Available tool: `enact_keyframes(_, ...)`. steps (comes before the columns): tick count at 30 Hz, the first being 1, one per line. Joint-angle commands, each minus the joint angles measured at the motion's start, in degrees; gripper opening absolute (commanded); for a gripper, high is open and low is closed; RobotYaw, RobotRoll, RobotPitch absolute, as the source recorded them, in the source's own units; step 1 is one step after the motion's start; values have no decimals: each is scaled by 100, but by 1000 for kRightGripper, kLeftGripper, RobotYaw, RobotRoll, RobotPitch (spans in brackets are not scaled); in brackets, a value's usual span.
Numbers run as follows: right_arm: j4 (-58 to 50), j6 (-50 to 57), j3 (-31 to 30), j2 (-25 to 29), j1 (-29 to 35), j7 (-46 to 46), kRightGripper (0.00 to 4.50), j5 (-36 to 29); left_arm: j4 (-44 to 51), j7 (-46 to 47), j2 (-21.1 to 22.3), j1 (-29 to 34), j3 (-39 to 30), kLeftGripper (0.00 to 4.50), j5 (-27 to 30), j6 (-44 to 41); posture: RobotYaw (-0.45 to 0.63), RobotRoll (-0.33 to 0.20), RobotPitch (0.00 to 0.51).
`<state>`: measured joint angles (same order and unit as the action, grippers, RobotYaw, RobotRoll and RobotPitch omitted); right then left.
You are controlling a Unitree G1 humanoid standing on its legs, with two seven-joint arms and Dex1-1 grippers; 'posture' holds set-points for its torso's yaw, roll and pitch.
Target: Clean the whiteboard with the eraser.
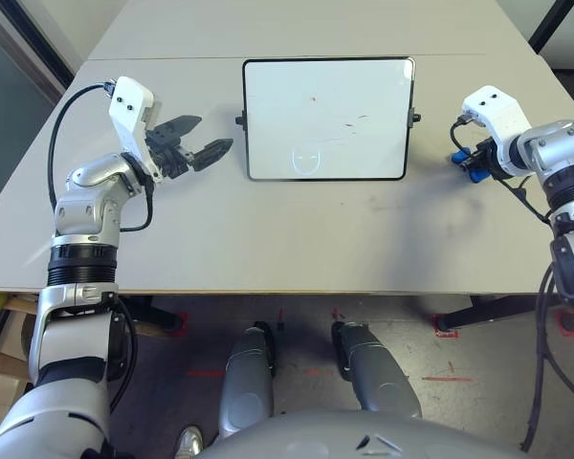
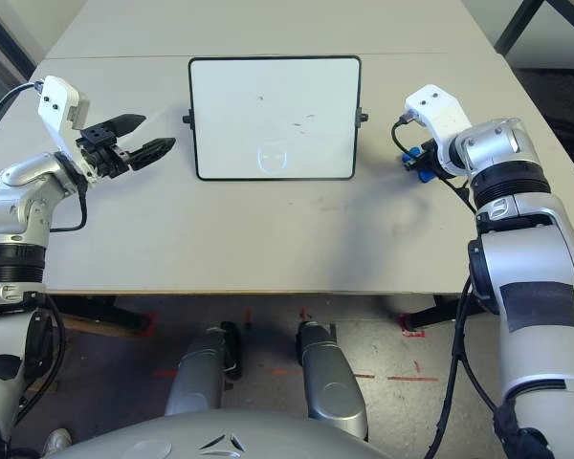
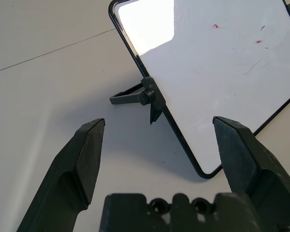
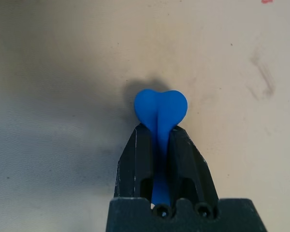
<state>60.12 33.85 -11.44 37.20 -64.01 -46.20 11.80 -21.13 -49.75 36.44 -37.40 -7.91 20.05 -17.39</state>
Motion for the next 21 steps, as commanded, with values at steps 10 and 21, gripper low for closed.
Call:
enact_keyframes(10, -580, -778, 1476, 289, 255, 538, 4480, -1021, -155, 1162, -43, -40, -538, 4500, -144, 185, -120, 0, 163)
enact_keyframes(21, -1014, -2408, 3448, 17, 1392, 1381, 4480, -2545, -1192, 3541, 49, -164, -1437, 4500, -592, 676, -101, 0, 199)
